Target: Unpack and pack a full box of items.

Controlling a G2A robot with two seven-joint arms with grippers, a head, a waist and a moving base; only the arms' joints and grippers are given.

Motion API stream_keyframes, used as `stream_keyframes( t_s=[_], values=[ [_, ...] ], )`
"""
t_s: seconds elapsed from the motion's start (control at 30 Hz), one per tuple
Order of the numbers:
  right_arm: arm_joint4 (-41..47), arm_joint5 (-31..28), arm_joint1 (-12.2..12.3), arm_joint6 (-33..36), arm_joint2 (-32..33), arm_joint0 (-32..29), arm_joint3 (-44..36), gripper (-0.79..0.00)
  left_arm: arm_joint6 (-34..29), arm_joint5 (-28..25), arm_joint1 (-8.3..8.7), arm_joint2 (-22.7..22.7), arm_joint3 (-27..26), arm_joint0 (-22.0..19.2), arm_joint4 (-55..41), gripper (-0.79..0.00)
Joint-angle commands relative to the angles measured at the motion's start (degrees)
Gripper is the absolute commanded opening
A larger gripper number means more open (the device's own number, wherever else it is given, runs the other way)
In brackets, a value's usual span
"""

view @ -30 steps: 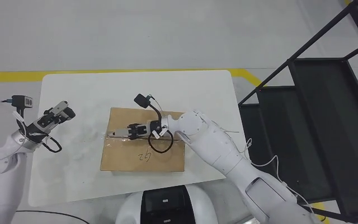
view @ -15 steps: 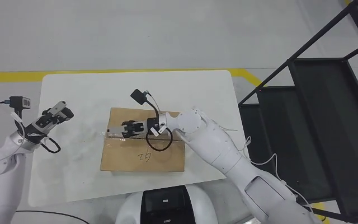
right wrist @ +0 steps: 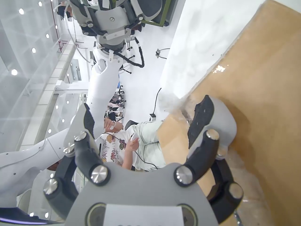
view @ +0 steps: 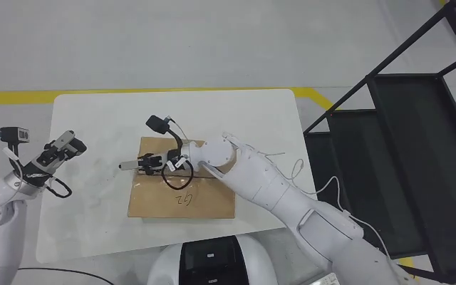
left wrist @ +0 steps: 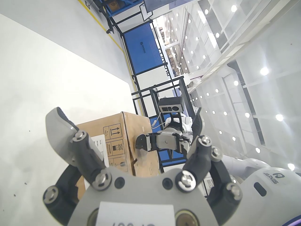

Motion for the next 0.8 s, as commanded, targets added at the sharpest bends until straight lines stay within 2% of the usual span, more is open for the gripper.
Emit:
stream_keyframes(
  t_s=[0.0, 0.17, 0.37, 0.5, 0.63, 0.77],
  values=[
    [1.19, -0.19, -0.71, 0.0, -0.6, 0.69, 1.98, 0.0, 0.06, 0.07, 0.01, -0.22, -0.07, 0.17, -0.11, 0.0],
    [4.83, -3.64, -1.56, 1.17, 0.25, 1.78, 3.52, 0.0, 0.2, 0.27, -0.01, -0.34, -0.29, 0.27, 0.05, 0.0],
    [9.33, -6.92, 0.39, 6.62, 5.85, -1.1, -1.05, 0.0, 1.27, 0.51, -0.09, -0.55, 0.65, -0.62, -0.4, 0.0],
    [9.91, -6.97, 3.12, 11.32, 11.61, -6.1, -6.81, 0.0, 2.95, 0.4, -0.1, -1.62, 2.0, -1.0, -1.39, 0.0],
    [9.45, -7.02, 6.42, 15.62, 19.63, -13.7, -15.52, 0.0, 3.99, 0.61, -0.12, -2.32, 2.59, -1.2, -1.86, 0.0],
    [8.34, -7.97, 9.47, 15.46, 30.13, -23.02, -25.18, 0.0, 4.88, 1.55, -0.29, -1.81, 2.28, -1.56, -1.69, 0.0]
  ],
)
